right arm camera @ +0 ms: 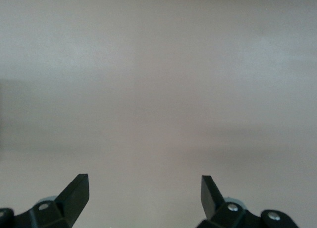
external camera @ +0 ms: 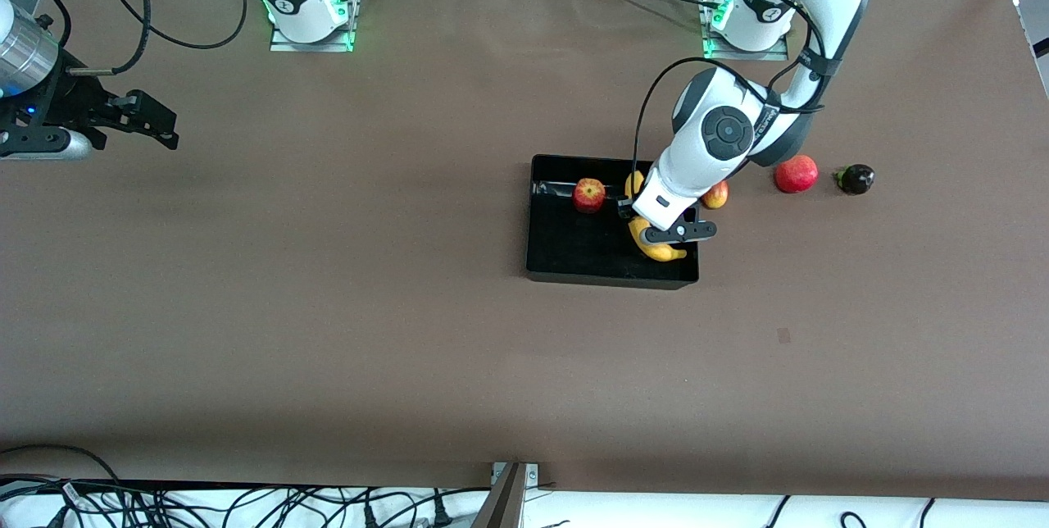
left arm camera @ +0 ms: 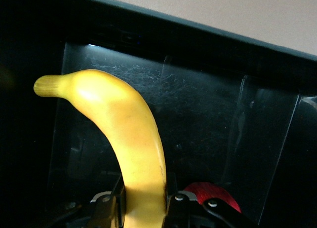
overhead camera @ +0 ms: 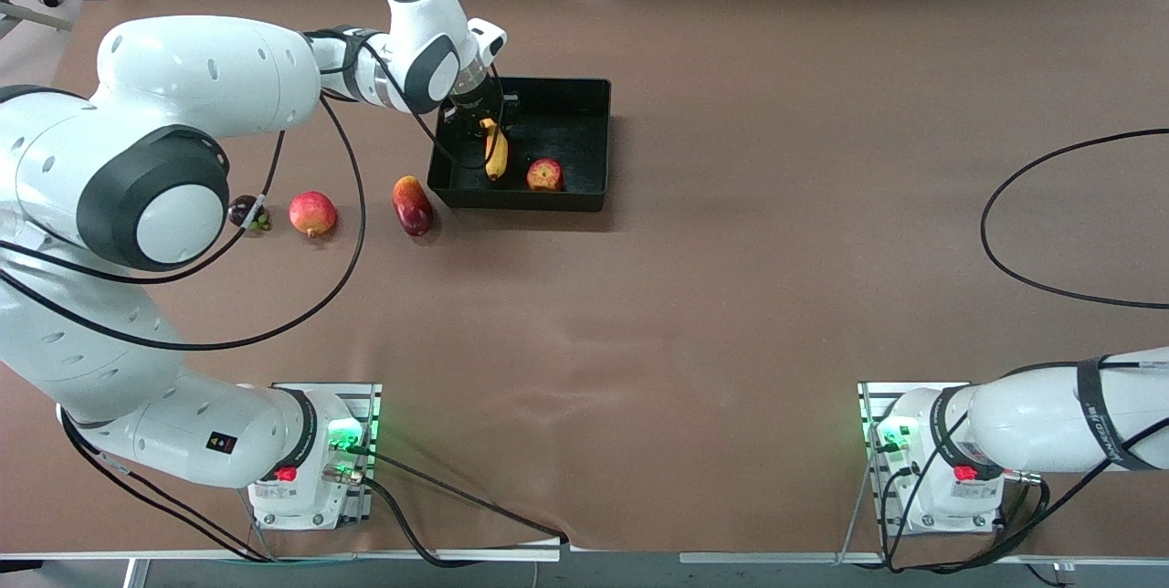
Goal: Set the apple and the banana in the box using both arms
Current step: 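Lower the banana into the box and open the left gripper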
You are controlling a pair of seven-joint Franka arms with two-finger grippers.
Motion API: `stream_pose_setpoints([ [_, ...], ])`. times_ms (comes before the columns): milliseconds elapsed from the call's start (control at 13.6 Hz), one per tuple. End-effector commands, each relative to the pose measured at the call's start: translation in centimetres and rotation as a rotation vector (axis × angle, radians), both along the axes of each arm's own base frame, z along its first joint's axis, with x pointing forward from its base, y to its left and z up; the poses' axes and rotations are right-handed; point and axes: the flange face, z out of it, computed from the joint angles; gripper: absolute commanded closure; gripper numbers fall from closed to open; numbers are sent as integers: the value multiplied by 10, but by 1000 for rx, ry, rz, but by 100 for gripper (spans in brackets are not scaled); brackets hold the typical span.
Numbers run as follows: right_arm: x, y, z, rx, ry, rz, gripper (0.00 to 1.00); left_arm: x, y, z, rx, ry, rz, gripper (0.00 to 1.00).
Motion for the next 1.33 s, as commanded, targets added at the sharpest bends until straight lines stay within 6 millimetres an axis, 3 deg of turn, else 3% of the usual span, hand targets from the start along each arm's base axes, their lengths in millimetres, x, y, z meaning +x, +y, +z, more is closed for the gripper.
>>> stream_pose_setpoints([
  [0,2,0,4,-12,-10,-4,0,2,-2,-17,0,-29,6,100],
  [74,2,0,4,-12,-10,-4,0,2,-3,-27,-4,-34,9,100],
  [221,2,0,4,-12,-10,-4,0,2,-5,-39,5,-52,-15,87],
  [589,2,0,4,-12,-10,-4,0,0,-4,-69,3,-46,-10,84],
  [811,2,0,4,-12,-10,-4,0,-1,-3,-74,3,-43,-6,55],
  [884,2,0,4,-12,-10,-4,0,-1,-3,-74,4,-40,4,34],
  [958,2,0,4,-12,-10,-4,0,0,-3,-69,7,-39,13,13],
  [1032,2,0,4,-12,-10,-4,0,0,-1,-58,19,-21,13,0],
  [1253,2,0,4,-12,-10,-4,0,15,20,23,64,38,24,0],
])
